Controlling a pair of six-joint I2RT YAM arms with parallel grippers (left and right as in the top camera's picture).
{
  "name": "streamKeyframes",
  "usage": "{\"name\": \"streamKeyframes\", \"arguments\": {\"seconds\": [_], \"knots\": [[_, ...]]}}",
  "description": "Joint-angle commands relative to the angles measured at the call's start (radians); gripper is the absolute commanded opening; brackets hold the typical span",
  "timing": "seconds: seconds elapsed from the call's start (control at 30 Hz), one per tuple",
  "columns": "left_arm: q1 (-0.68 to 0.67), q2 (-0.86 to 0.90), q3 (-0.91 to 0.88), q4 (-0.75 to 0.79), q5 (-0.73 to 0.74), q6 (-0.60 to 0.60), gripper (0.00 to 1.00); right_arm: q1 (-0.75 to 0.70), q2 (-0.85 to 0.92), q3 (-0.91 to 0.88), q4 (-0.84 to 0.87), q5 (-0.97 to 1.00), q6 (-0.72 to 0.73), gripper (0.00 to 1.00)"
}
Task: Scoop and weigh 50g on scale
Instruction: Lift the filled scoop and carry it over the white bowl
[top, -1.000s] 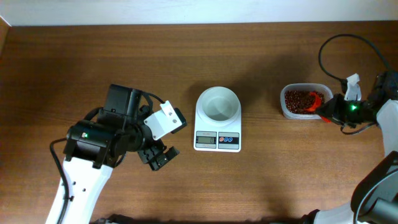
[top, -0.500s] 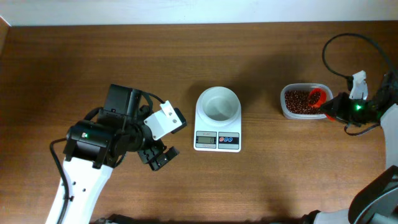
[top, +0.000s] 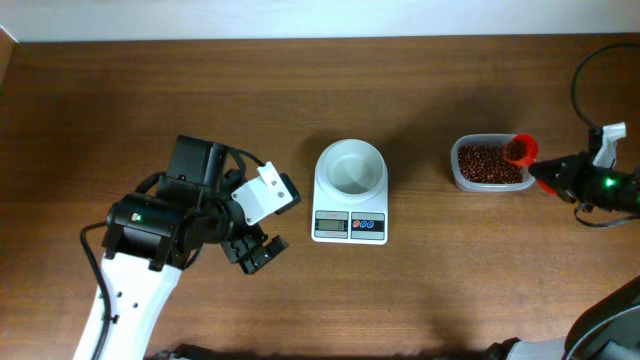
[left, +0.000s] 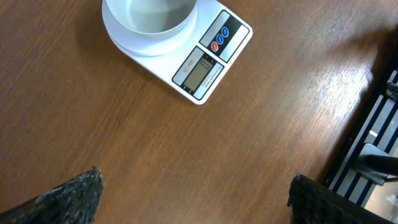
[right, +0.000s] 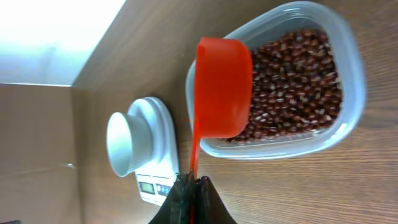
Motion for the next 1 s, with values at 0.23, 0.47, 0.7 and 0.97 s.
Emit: {"name": "streamKeyframes", "arguments": {"seconds": [0.23, 0.47, 0.7, 0.97], "knots": [[0.006, -0.001, 0.019, 0.002, 0.014, 0.016, 0.99, -0.002, -0.019, -0.005, -0.04, -0.214, 0.002, 0.04], [0.006, -0.001, 0.019, 0.002, 0.014, 0.016, 0.99, 0.178, -0.019, -0.005, -0.043, -0.214, 0.003, 0.04], [0.006, -0.001, 0.019, 0.002, 0.014, 0.016, 0.99, 0.381, -0.019, -0.005, -0.034, -0.214, 0.003, 0.04], [0.006, -0.001, 0.019, 0.002, 0.014, 0.016, 0.99, 0.522, -0.019, -0.005, 0.042, -0.207, 0.061, 0.04]]}}
